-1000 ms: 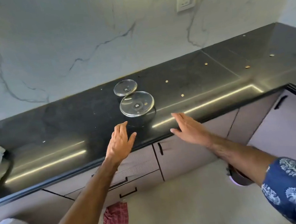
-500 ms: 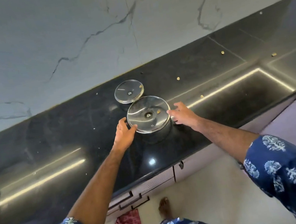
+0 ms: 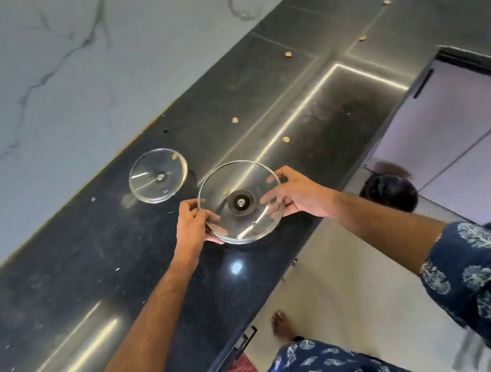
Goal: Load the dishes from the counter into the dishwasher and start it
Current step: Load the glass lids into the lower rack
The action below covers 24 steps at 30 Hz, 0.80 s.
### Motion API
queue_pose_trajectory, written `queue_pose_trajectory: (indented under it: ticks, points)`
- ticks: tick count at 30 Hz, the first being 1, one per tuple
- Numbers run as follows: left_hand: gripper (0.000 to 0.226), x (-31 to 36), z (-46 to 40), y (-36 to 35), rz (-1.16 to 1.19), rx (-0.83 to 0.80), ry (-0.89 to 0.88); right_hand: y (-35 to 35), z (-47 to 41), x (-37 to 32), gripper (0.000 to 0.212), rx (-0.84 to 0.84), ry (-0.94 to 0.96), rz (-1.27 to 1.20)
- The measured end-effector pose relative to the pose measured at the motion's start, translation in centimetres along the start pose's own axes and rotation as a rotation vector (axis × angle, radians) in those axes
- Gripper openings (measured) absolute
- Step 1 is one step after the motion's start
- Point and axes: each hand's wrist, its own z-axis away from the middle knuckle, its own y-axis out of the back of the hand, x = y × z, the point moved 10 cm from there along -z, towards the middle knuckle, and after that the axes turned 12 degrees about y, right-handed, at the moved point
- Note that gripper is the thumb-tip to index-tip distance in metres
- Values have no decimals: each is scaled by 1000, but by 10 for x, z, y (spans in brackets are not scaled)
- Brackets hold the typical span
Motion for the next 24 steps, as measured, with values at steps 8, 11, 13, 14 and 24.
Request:
queue_pose_trajectory:
  ticks: [8,11,13,14,24]
  points:
    - [28,41,61,-217,-281,-540,-251,129,167,29,38,57,42,-171]
    - [35,23,121,-333,-442,-810,-281,179,255,65,42,107,17,-253]
    - [28,1,167,-399,-566,-951,-275,203,312,91,44,123,5,-301]
    - [26,-14,194,-435,-645,-1006,-296,218,347,106,42,148,13,-338]
    - [30,-154,357,-650,-749,-1070,-189,346,599,236,53,818,302,-699]
